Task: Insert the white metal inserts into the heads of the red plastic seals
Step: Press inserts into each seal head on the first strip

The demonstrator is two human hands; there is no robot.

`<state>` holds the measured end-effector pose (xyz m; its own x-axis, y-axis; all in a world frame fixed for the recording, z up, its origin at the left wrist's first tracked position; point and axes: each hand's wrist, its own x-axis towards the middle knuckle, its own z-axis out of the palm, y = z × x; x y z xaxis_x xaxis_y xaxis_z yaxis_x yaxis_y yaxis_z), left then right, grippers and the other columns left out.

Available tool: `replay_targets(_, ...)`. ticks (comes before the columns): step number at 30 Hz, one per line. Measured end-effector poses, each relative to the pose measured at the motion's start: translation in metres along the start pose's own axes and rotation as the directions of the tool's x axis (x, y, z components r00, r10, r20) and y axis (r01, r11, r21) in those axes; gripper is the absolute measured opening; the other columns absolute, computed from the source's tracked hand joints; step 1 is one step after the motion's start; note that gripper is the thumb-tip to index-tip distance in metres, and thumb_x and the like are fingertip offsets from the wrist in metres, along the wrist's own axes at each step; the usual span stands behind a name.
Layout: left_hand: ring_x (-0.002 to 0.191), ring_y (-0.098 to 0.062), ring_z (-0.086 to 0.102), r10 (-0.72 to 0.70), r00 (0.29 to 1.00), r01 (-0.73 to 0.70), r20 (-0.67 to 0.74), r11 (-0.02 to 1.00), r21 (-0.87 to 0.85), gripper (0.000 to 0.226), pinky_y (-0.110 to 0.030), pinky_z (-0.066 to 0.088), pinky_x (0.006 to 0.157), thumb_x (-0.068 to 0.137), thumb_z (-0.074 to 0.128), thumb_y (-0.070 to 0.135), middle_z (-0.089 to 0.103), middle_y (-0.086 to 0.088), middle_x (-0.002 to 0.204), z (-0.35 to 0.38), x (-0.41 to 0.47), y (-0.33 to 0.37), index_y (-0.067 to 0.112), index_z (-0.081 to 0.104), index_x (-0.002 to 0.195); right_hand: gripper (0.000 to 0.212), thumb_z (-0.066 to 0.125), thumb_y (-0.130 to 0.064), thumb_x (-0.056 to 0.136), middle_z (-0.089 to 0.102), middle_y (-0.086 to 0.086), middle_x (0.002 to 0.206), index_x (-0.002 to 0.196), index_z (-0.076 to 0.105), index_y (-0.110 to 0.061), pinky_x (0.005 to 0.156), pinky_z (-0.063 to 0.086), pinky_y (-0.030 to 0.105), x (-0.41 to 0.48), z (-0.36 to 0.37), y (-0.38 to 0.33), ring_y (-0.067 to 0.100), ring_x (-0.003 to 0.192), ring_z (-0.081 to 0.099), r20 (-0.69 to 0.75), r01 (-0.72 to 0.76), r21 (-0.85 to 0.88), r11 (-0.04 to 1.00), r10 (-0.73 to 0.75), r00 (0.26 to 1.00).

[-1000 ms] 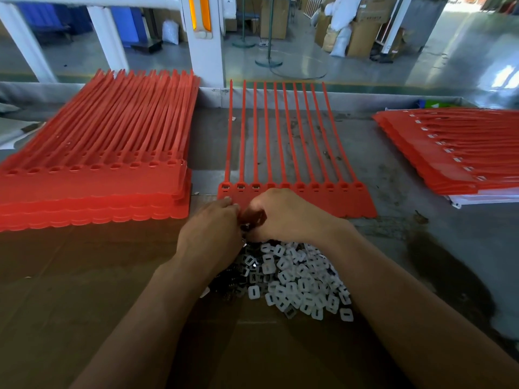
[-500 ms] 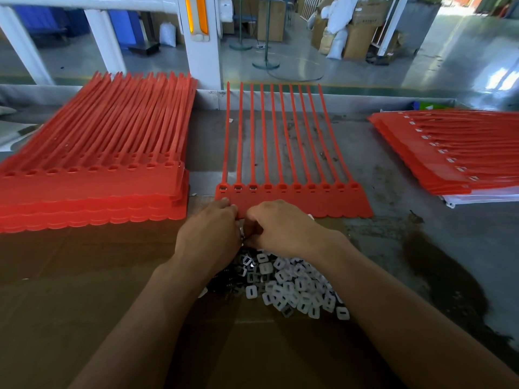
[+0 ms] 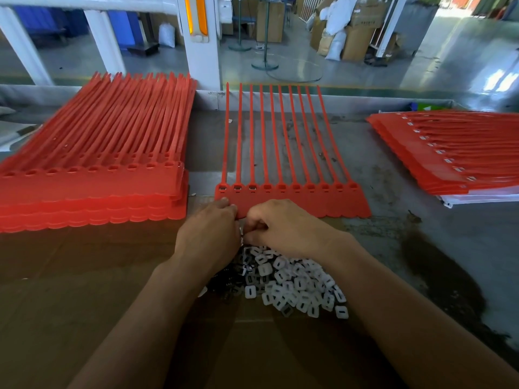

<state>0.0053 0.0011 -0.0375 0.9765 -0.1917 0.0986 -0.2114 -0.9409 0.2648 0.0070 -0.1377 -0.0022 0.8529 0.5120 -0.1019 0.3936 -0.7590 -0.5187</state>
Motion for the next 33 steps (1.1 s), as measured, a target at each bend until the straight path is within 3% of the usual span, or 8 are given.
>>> replay_targets(3, 0.116, -0.020, 0.049, 0.002, 1.000, -0.002, -0.009, 1.000, 0.014, 0.028, -0.029, 0.037, 0.096, 0.092, 0.038, 0.021, 0.051, -0.005, 0.130, 0.000, -0.001, 0.000, 0.012, 0.057, 0.111, 0.006, 0.067, -0.023, 0.083, 0.053, -0.017, 0.065, 0.081, 0.068, -0.017, 0.053, 0.036, -0.001, 0.000, -0.005, 0.004, -0.008, 0.055, 0.050, -0.041, -0.015, 0.094, 0.995, 0.019, 0.999)
replay_targets(7, 0.115, -0.020, 0.050, 0.000, 1.000, 0.000, -0.020, 1.000, 0.021, 0.029, -0.030, 0.037, 0.096, 0.093, 0.038, 0.021, 0.051, -0.004, 0.131, 0.000, -0.001, 0.001, 0.012, 0.057, 0.113, 0.014, 0.069, -0.022, 0.081, 0.064, -0.012, 0.071, 0.071, 0.063, -0.027, 0.056, 0.047, 0.010, -0.001, -0.011, 0.010, -0.003, 0.062, 0.059, -0.073, -0.067, 0.228, 0.971, 0.085, 0.994)
replay_targets(13, 0.115, -0.019, 0.050, 0.000, 1.000, 0.001, -0.029, 1.000, 0.018, 0.030, -0.030, 0.038, 0.096, 0.092, 0.038, 0.021, 0.053, -0.004, 0.128, 0.000, -0.002, 0.001, 0.012, 0.059, 0.113, 0.016, 0.061, -0.008, 0.087, 0.069, -0.004, 0.076, 0.076, 0.059, -0.020, 0.075, 0.054, 0.023, -0.001, -0.020, 0.018, 0.004, 0.072, 0.065, -0.015, -0.168, 0.407, 0.898, 0.190, 0.982)
replay_targets(17, 0.114, -0.019, 0.050, -0.010, 1.000, 0.010, -0.028, 1.000, 0.010, 0.029, -0.029, 0.038, 0.095, 0.093, 0.038, 0.021, 0.052, -0.003, 0.128, 0.000, -0.001, 0.002, 0.014, 0.059, 0.112, 0.020, 0.059, -0.005, 0.088, 0.067, -0.007, 0.084, 0.084, 0.061, -0.024, 0.075, 0.051, 0.014, -0.002, -0.020, 0.022, 0.003, 0.080, 0.064, 0.007, -0.168, 0.485, 0.859, 0.188, 0.982)
replay_targets(20, 0.115, -0.019, 0.050, -0.008, 1.000, 0.008, -0.024, 1.000, 0.011, 0.029, -0.029, 0.037, 0.096, 0.093, 0.038, 0.021, 0.052, -0.003, 0.128, 0.000, -0.002, 0.001, 0.013, 0.058, 0.112, 0.020, 0.061, -0.006, 0.087, 0.066, -0.012, 0.078, 0.080, 0.064, -0.025, 0.067, 0.047, 0.007, 0.000, -0.020, 0.024, -0.005, 0.072, 0.061, -0.007, -0.179, 0.474, 0.862, 0.207, 0.978)
replay_targets(25, 0.115, -0.019, 0.049, -0.022, 0.999, 0.021, -0.024, 1.000, -0.009, 0.029, -0.029, 0.038, 0.096, 0.093, 0.040, 0.019, 0.052, -0.003, 0.129, -0.001, -0.002, 0.002, 0.013, 0.059, 0.113, 0.021, 0.063, -0.006, 0.084, 0.067, -0.006, 0.072, 0.071, 0.064, -0.023, 0.061, 0.049, 0.016, 0.014, -0.024, 0.032, 0.000, 0.062, 0.061, -0.123, -0.223, 0.452, 0.864, 0.307, 0.944)
replay_targets(29, 0.113, -0.019, 0.051, -0.017, 0.999, 0.017, -0.031, 1.000, -0.012, 0.029, -0.029, 0.039, 0.095, 0.092, 0.041, 0.018, 0.054, -0.003, 0.126, 0.000, -0.003, 0.002, 0.012, 0.059, 0.113, 0.014, 0.059, -0.004, 0.085, 0.066, -0.001, 0.084, 0.089, 0.071, -0.009, 0.069, 0.043, 0.015, 0.034, -0.029, 0.044, 0.001, 0.069, 0.053, -0.308, -0.253, 0.256, 0.933, 0.326, 0.894)
replay_targets(33, 0.116, -0.019, 0.049, -0.030, 0.999, 0.029, -0.033, 0.999, -0.016, 0.031, -0.029, 0.039, 0.095, 0.092, 0.041, 0.020, 0.053, -0.002, 0.128, -0.001, -0.003, 0.003, 0.013, 0.058, 0.116, 0.017, 0.059, -0.007, 0.085, 0.071, 0.002, 0.100, 0.096, 0.073, -0.010, 0.071, 0.039, 0.014, 0.051, -0.028, 0.050, 0.000, 0.072, 0.050, -0.341, -0.263, 0.142, 0.954, 0.296, 0.892)
